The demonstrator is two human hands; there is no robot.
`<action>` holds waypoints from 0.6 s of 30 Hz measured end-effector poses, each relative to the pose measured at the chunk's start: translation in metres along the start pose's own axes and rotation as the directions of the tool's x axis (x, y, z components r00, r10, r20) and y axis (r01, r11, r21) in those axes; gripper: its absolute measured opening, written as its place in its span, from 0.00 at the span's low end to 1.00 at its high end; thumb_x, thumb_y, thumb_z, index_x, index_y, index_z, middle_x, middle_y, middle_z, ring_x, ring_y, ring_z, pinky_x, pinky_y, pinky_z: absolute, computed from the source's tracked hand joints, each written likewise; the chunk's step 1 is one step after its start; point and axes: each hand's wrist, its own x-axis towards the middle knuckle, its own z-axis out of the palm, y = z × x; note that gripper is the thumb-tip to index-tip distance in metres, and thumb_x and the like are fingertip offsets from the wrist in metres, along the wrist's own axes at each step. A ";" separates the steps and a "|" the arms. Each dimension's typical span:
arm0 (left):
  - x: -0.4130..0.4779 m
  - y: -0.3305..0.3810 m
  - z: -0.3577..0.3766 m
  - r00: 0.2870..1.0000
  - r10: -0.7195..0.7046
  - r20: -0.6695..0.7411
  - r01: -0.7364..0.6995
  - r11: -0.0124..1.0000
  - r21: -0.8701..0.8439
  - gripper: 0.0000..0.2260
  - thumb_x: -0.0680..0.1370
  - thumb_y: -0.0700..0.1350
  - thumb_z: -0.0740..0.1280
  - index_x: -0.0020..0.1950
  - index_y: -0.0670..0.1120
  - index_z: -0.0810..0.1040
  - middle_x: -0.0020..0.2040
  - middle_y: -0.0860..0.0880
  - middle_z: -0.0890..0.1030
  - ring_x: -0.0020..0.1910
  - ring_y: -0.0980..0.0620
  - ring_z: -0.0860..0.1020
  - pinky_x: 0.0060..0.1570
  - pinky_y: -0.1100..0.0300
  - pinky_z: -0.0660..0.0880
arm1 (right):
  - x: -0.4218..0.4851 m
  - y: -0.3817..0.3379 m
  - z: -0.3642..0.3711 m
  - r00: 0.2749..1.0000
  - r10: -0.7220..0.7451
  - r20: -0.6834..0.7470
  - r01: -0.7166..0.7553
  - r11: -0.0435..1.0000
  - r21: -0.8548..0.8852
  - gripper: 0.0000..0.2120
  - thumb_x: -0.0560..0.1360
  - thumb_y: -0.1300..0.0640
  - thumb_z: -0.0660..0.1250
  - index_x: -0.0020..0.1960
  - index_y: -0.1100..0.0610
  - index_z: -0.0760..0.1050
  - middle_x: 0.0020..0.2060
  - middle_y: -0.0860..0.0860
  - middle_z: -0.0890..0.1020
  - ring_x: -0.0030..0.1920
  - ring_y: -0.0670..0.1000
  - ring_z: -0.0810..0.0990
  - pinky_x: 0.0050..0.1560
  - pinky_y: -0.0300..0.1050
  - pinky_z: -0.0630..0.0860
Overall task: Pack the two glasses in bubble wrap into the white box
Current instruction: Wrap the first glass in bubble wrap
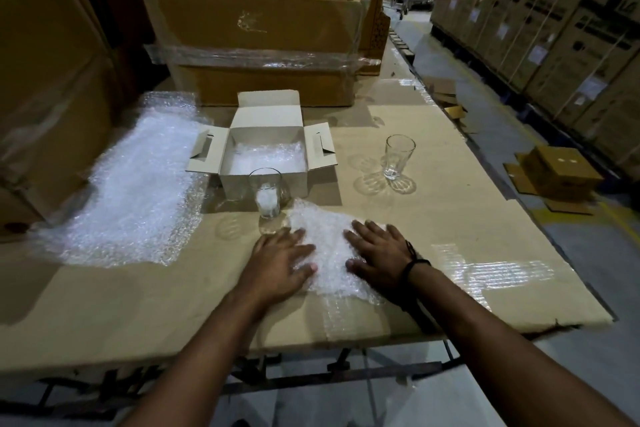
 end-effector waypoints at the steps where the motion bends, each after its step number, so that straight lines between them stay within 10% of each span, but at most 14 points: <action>1: 0.002 0.001 0.001 0.998 -0.013 0.064 0.006 0.995 0.101 0.28 0.75 0.66 0.51 0.73 0.59 0.67 0.78 0.55 0.60 0.77 0.51 0.56 0.73 0.50 0.51 | 0.000 0.001 -0.001 1.000 0.014 0.002 -0.014 1.000 0.002 0.33 0.77 0.34 0.50 0.77 0.44 0.46 0.78 0.46 0.46 0.77 0.49 0.43 0.74 0.56 0.41; 7: 0.003 -0.002 0.001 0.997 -0.057 -0.042 0.063 0.987 0.147 0.31 0.73 0.66 0.46 0.70 0.59 0.72 0.76 0.54 0.66 0.75 0.50 0.62 0.70 0.49 0.57 | -0.002 0.008 -0.006 0.995 0.095 0.028 -0.098 0.988 0.116 0.32 0.79 0.38 0.54 0.78 0.46 0.47 0.78 0.48 0.46 0.77 0.49 0.44 0.75 0.54 0.42; 13: 0.005 0.000 0.007 0.989 0.043 -0.139 -0.020 0.986 0.163 0.23 0.75 0.59 0.55 0.66 0.54 0.77 0.73 0.50 0.71 0.72 0.44 0.67 0.68 0.46 0.61 | 0.012 0.027 -0.030 0.944 0.319 -0.081 -0.305 0.940 0.150 0.48 0.67 0.36 0.70 0.77 0.53 0.52 0.70 0.57 0.68 0.69 0.59 0.66 0.66 0.53 0.66; 18: 0.013 0.009 0.003 0.992 0.126 -0.006 -0.122 0.966 0.229 0.26 0.76 0.62 0.47 0.68 0.59 0.74 0.74 0.54 0.68 0.74 0.48 0.63 0.69 0.45 0.56 | 0.020 0.031 -0.044 0.887 0.440 -0.137 -0.376 0.862 0.340 0.12 0.67 0.48 0.73 0.50 0.48 0.78 0.50 0.53 0.82 0.56 0.58 0.78 0.53 0.46 0.71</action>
